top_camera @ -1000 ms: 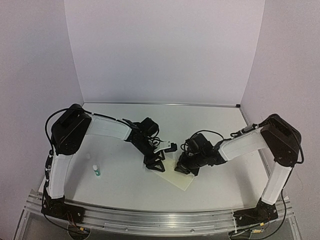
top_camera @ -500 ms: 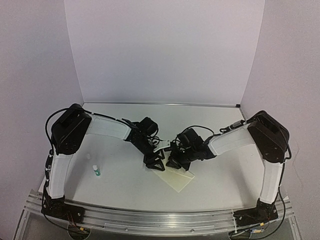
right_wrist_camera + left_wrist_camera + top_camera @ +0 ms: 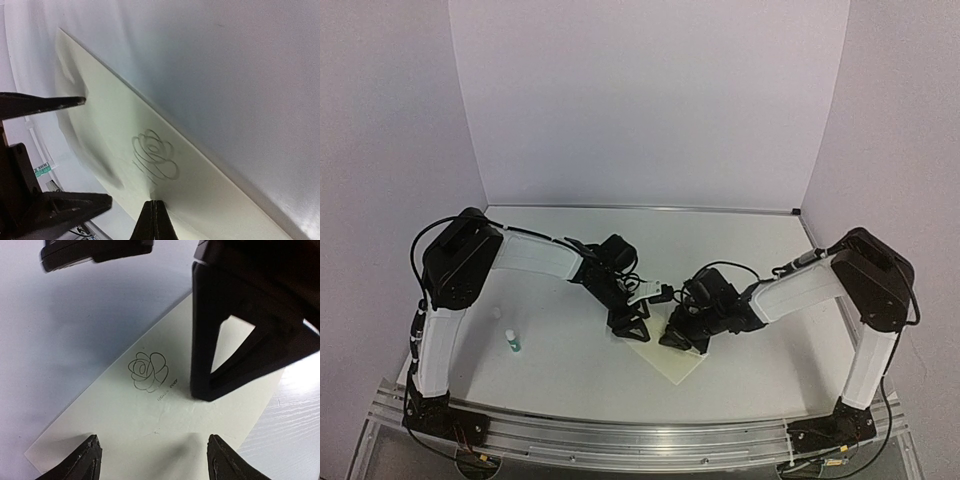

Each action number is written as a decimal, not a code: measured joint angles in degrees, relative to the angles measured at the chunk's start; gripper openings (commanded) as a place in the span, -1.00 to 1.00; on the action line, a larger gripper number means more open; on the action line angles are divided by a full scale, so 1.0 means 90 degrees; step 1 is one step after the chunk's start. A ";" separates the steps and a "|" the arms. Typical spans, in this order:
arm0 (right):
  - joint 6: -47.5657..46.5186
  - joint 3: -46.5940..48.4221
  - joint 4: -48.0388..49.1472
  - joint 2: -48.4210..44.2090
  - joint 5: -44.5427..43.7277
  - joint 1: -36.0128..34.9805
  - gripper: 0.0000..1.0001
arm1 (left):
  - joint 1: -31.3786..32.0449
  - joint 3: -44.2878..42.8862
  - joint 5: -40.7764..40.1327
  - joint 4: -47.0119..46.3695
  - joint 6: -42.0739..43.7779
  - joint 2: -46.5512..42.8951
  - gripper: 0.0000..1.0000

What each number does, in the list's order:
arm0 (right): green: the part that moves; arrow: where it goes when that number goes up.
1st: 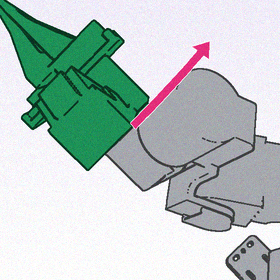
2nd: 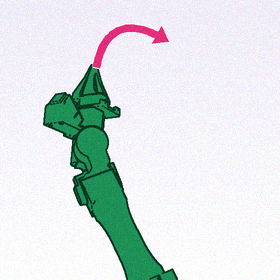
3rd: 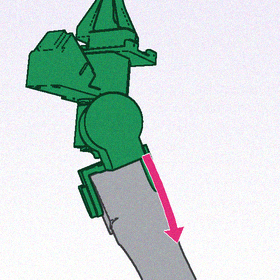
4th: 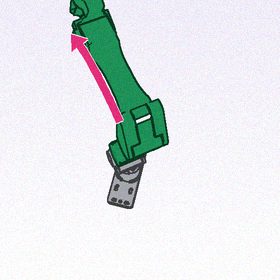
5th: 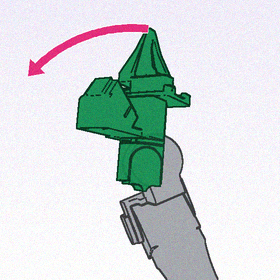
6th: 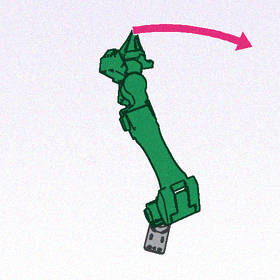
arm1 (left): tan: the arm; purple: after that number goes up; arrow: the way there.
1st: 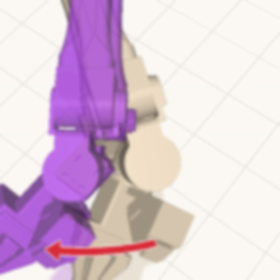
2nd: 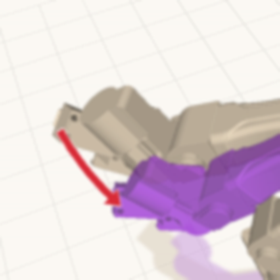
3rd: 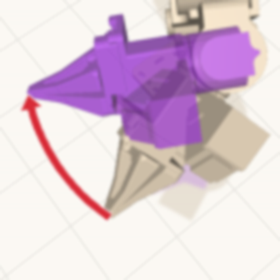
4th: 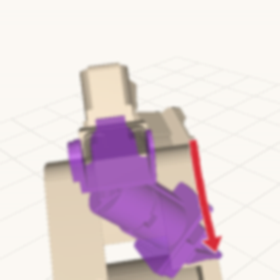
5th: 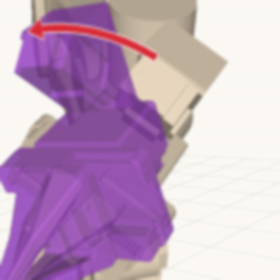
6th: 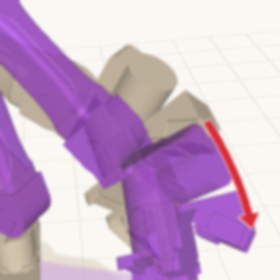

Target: Place the letter into the envelope and seal it

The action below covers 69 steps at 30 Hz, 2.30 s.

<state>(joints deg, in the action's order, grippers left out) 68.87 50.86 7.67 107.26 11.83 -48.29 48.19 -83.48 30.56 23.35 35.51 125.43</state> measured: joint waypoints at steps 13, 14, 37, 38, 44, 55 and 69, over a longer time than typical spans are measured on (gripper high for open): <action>-0.0013 -0.0396 0.0052 -0.0304 -0.0159 0.0171 -1.00 | -0.0043 0.0063 -0.0015 -0.0103 -0.0115 -0.0042 0.38; -0.0025 -0.0504 -0.0066 -0.0440 -0.0191 0.0216 -1.00 | -0.0049 0.0091 -0.0009 -0.0138 -0.0127 -0.0057 0.38; -0.1888 0.2178 -0.1942 0.1060 -0.0150 0.1327 -1.00 | -0.0369 0.0406 0.0014 0.0260 -0.0798 -0.0425 0.40; -0.1950 0.2247 -0.2009 0.1092 -0.0142 0.1344 -1.00 | -0.0373 0.0402 0.0010 0.0261 -0.0796 -0.0424 0.40; -0.2040 0.2114 -0.2047 0.0991 -0.0132 0.1363 -1.00 | -0.0418 0.0202 -0.0233 0.0270 -0.0761 -0.0311 0.39; -0.2122 0.1713 -0.2386 0.0586 -0.0276 0.1369 -1.00 | -0.0499 0.0160 -0.0415 0.0005 -0.0670 -0.0221 0.36; -0.2349 0.2054 -0.2477 0.0821 -0.0203 0.1450 -1.00 | -0.0547 0.0408 -0.0397 -0.0186 -0.0758 -0.0376 0.37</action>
<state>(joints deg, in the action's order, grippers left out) 47.74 69.35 -14.62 114.65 10.01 -35.24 43.27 -79.81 26.98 21.68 28.69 122.04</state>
